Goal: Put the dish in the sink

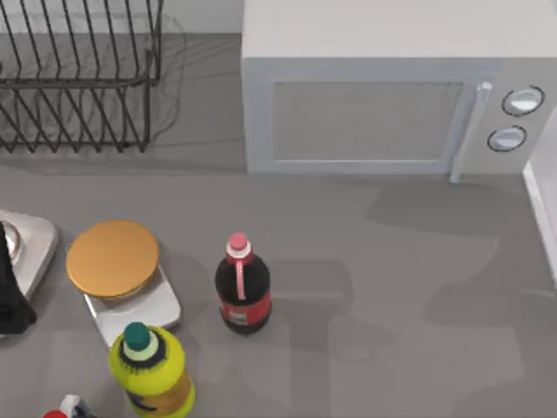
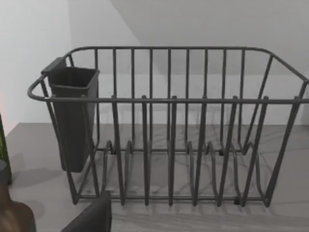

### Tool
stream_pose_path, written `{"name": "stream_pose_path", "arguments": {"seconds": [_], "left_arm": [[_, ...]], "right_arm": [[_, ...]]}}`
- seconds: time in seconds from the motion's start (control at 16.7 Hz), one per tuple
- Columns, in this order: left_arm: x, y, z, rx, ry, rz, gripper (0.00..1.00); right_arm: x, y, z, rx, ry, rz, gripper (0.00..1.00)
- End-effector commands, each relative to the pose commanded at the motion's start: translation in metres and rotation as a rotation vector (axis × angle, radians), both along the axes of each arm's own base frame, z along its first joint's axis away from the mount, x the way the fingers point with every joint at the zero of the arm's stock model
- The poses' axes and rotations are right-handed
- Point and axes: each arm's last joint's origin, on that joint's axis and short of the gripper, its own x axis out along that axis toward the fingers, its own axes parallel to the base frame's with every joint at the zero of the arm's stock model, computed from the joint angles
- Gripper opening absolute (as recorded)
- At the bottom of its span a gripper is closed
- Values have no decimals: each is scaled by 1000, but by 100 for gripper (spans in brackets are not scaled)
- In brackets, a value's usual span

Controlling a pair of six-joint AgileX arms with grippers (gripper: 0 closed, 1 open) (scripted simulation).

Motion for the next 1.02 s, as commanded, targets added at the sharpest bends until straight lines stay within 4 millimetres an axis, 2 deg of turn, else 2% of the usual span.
{"name": "stream_pose_path", "arguments": {"seconds": [0.18, 0.3, 0.42, 0.6, 0.84, 1.02], "left_arm": [[0, 0, 0, 0, 0, 0, 100], [0, 0, 0, 0, 0, 0, 100], [0, 0, 0, 0, 0, 0, 100], [0, 0, 0, 0, 0, 0, 100], [0, 0, 0, 0, 0, 0, 100], [0, 0, 0, 0, 0, 0, 100]], "right_arm": [[4, 4, -2, 10, 0, 17, 0], [14, 11, -12, 35, 0, 50, 0], [26, 20, -32, 64, 3, 89, 0], [36, 29, -74, 85, 5, 123, 0], [22, 22, -126, 54, 1, 89, 0], [5, 6, -146, 15, 1, 25, 0]]}}
